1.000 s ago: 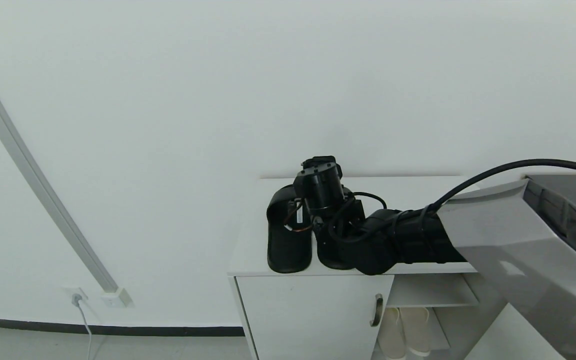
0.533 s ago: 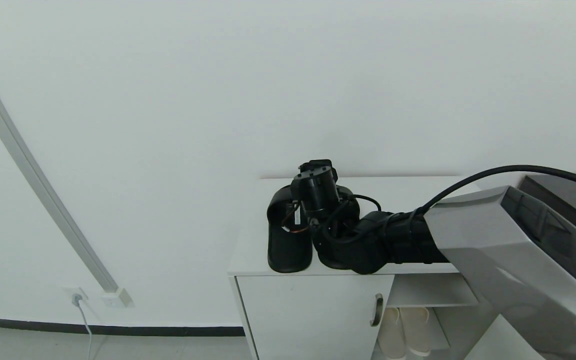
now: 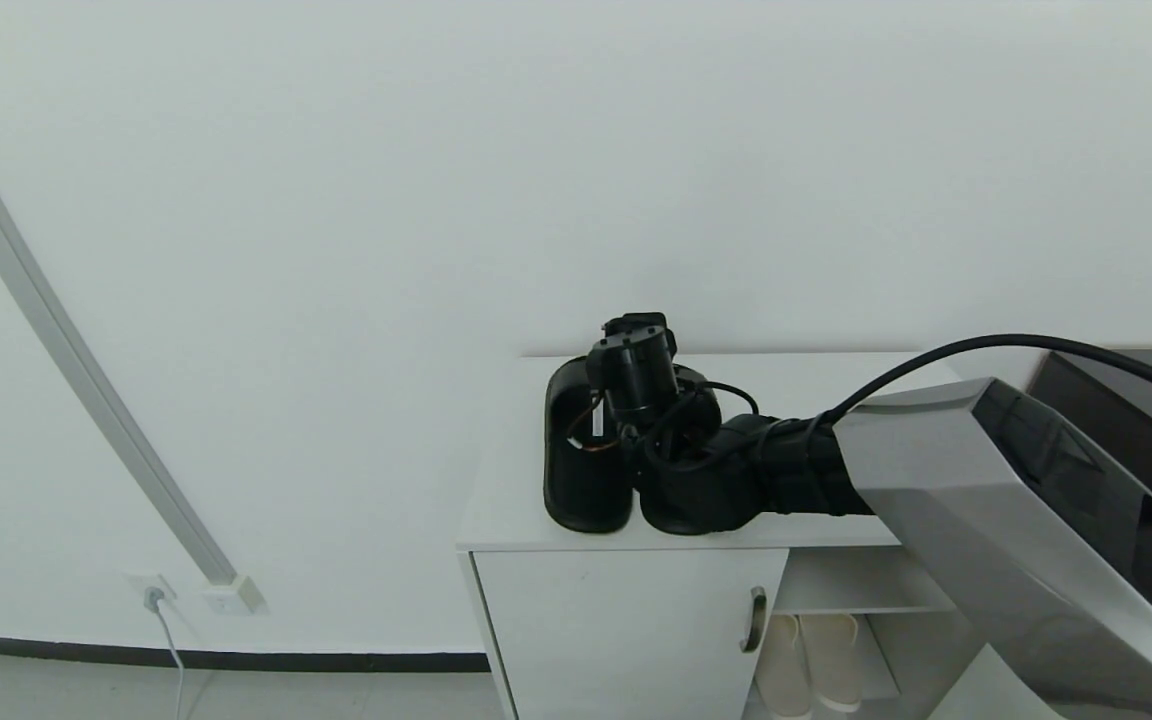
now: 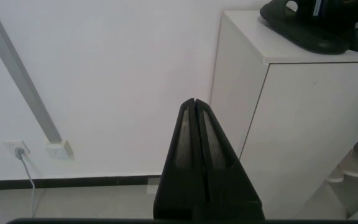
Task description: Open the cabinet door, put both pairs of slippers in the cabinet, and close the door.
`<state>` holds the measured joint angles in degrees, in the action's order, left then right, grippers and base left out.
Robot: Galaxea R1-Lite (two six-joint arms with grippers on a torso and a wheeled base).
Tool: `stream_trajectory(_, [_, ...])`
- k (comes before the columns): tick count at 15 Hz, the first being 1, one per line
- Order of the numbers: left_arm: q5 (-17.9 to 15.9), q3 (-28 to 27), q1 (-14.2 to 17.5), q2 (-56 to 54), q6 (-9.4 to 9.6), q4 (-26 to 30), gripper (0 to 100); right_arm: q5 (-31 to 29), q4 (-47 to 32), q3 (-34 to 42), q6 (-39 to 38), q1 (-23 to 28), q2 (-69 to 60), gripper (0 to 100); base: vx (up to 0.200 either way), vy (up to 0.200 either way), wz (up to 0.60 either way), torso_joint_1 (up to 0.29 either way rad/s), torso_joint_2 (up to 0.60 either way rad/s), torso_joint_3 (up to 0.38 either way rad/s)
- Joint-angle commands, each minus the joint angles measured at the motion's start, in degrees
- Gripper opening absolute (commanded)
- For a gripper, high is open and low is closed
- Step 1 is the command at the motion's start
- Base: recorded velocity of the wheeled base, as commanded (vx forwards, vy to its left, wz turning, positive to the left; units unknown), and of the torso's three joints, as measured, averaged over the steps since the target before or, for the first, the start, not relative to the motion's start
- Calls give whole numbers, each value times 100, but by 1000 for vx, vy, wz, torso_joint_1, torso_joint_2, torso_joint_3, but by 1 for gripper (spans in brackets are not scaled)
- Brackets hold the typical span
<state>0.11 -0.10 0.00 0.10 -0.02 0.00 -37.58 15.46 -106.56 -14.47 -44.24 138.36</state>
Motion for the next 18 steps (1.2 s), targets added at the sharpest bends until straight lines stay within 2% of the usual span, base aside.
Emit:
stream_trajectory(1, [7, 1, 0, -1, -6, 0, 0, -3, 1, 3, 6, -6, -2, 0, 0, 0, 0, 0, 0, 0])
stream_trajectory(4, [7, 1, 0, -1, -6, 0, 0, -30, 19, 206, -3, -23, -266, 0, 0, 0, 0, 0, 0, 0])
stream_trajectory(6, [7, 1, 0, -1, -6, 0, 0, -21, 45, 689, -12, -23, -732, 0, 0, 0, 0, 0, 0, 0])
stream_trajectory(9, [-2, 1, 0, -1, -6, 0, 0, 331, 423, 2166, -3, -76, -1839, 0, 0, 0, 0, 0, 0, 0])
stream_trajectory(14, [-2, 1, 0, -1, 2, 0, 0, 1412, 2339, 5110, 718, -76, -3333, 0, 0, 0, 0, 0, 0, 0])
stream_trajectory(16, [-2, 1, 0, -1, 2, 0, 0, 1948, 2796, 5927, 841, -76, -3826, 0, 0, 0, 0, 0, 0, 0])
stream_trajectory(18, [-2, 1, 0, -1, 2, 0, 0, 2502, 2796, 6332, 849, -76, -4274, 0, 0, 0, 0, 0, 0, 0])
